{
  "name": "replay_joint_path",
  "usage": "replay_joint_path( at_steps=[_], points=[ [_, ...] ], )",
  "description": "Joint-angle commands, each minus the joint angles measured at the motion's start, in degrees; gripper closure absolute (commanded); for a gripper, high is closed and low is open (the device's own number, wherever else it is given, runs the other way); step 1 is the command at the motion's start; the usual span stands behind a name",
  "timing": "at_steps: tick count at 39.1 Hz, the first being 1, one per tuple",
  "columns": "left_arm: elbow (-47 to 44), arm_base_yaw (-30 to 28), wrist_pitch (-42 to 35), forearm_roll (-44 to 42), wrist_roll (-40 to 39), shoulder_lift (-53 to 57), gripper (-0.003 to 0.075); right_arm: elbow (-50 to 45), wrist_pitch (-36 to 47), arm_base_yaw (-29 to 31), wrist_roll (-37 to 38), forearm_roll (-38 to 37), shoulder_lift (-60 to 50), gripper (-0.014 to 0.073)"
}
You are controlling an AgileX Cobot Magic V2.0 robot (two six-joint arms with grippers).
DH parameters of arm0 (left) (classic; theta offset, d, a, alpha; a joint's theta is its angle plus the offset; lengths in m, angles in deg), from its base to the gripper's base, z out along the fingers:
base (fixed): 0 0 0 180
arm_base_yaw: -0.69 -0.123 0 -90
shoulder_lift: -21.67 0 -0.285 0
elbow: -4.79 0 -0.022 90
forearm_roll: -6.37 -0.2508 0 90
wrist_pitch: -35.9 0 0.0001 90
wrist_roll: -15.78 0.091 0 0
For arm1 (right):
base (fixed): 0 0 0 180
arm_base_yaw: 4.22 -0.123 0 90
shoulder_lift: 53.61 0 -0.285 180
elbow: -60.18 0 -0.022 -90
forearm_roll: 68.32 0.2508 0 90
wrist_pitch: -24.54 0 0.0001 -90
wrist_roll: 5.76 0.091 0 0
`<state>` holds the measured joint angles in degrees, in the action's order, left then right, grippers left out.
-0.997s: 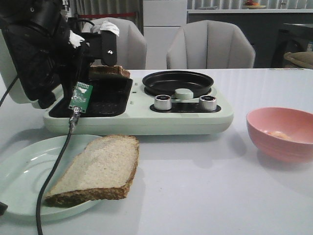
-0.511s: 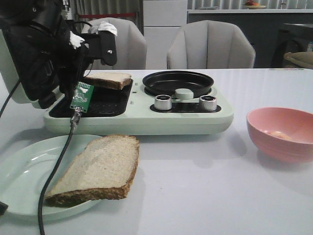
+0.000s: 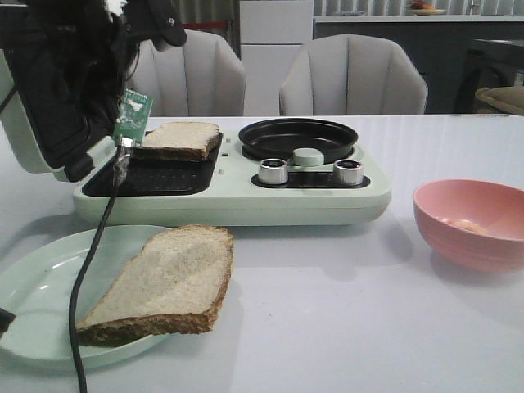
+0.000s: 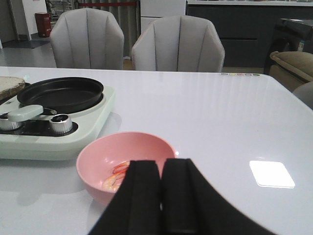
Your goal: Make breakfast with bread and shrimp
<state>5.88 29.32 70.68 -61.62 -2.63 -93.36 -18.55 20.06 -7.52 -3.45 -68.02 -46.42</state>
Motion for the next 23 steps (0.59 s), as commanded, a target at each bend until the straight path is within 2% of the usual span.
replay_joint_path(
  at_steps=[1, 15, 23],
  points=[
    [1.2, 0.7, 2.5, 1.7, -0.4, 6.3, 0.0325, 0.9, 5.3, 0.3, -0.4, -0.3, -1.2, 0.0453],
    [1.2, 1.7, 4.3, 24.8, -0.4, 21.6, 0.0414, 0.9, 5.3, 0.3, -0.4, -0.3, -1.2, 0.0453],
    [1.2, 1.7, 7.2, 32.6, -0.4, 29.8, 0.0471, 0.9, 5.3, 0.3, -0.4, -0.3, -1.2, 0.0453]
  ],
)
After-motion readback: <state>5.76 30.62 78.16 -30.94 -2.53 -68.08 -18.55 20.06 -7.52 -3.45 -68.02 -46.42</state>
